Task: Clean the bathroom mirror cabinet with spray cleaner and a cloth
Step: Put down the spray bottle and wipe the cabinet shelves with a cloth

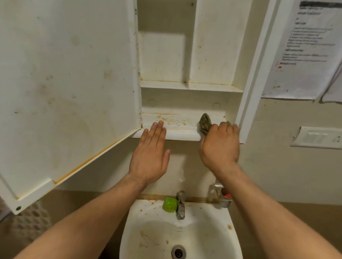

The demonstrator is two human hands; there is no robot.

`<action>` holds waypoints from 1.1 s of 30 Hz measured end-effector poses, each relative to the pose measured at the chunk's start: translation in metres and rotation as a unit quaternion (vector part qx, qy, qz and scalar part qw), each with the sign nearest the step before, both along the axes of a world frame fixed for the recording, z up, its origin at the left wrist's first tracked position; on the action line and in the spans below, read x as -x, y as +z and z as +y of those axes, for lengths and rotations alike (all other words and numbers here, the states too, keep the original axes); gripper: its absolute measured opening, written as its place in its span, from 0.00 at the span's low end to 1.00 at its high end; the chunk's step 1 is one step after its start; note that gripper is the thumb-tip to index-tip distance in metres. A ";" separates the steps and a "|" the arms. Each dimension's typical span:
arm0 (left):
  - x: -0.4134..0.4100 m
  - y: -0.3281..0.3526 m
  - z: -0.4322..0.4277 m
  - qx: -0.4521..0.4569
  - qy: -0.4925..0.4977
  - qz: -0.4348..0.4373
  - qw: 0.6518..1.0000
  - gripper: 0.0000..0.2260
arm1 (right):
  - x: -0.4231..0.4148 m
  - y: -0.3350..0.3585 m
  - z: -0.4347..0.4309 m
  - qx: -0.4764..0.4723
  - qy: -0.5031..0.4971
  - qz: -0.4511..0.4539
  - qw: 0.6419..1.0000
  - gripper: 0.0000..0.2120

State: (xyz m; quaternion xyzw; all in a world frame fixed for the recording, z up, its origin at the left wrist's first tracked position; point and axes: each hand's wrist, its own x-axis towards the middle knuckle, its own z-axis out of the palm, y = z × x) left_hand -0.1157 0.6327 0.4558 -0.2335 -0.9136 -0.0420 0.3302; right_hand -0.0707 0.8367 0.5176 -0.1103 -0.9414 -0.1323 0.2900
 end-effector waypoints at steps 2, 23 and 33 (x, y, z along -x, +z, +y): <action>-0.002 0.000 0.000 -0.004 -0.013 -0.013 1.000 0.31 | 0.004 -0.018 -0.028 0.039 0.121 0.029 0.991 0.19; -0.033 0.005 -0.014 -0.076 -0.090 -0.026 0.993 0.33 | 0.063 -0.090 -0.126 -0.107 0.248 0.079 0.960 0.42; -0.008 0.006 -0.011 -0.074 -0.118 -0.008 0.990 0.35 | 0.060 -0.062 -0.050 0.028 0.225 0.166 0.960 0.23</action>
